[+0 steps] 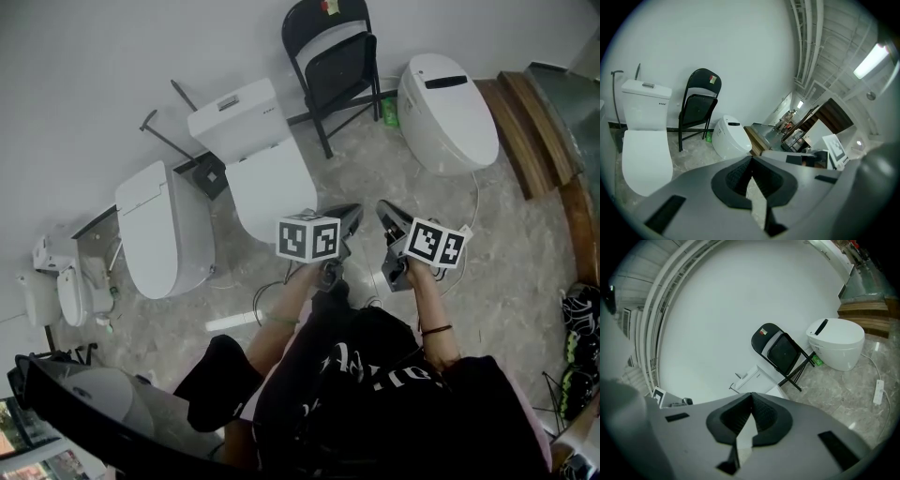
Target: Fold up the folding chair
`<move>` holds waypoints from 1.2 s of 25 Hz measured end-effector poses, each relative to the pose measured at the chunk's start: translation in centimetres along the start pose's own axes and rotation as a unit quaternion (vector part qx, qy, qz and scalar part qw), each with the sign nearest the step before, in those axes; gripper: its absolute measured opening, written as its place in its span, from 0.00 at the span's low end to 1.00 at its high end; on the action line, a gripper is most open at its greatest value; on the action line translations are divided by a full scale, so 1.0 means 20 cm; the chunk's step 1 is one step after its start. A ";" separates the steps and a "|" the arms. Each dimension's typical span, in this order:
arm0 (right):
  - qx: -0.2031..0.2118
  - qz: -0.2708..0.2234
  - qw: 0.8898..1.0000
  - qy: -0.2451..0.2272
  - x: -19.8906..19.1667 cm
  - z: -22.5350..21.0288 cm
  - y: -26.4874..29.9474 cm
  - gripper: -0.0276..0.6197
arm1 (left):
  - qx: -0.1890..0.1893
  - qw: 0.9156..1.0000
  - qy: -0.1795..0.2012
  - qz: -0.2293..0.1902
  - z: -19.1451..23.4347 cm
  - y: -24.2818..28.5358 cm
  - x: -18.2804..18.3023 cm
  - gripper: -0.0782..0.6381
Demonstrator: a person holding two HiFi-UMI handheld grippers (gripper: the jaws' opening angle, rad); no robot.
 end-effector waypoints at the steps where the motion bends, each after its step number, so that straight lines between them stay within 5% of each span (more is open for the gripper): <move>1: 0.001 0.002 1.000 -0.001 -0.01 -0.02 -0.04 0.06 | 0.004 1.000 -0.001 -0.005 -0.04 0.01 -0.03 0.11; 7: 0.011 0.011 1.000 -0.008 -0.09 -0.17 -0.29 0.06 | 0.040 0.997 0.024 -0.069 -0.26 0.04 -0.16 0.11; 16: 0.034 0.017 0.999 -0.025 -0.20 -0.33 -0.52 0.06 | 0.058 0.996 0.028 -0.060 -0.49 0.13 -0.43 0.11; 30: 0.042 0.012 0.998 -0.034 -0.19 -0.43 -0.64 0.06 | 0.062 0.994 0.020 -0.084 -0.60 0.19 -0.51 0.11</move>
Point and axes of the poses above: the fingertips, and each gripper's own axes: y forward along the fingers, z to its left, x out of its top, the point moved 10 cm from there along -y, backward along the fingers, and after that the axes turned 14 degrees about -x, right-handed, at the moved point
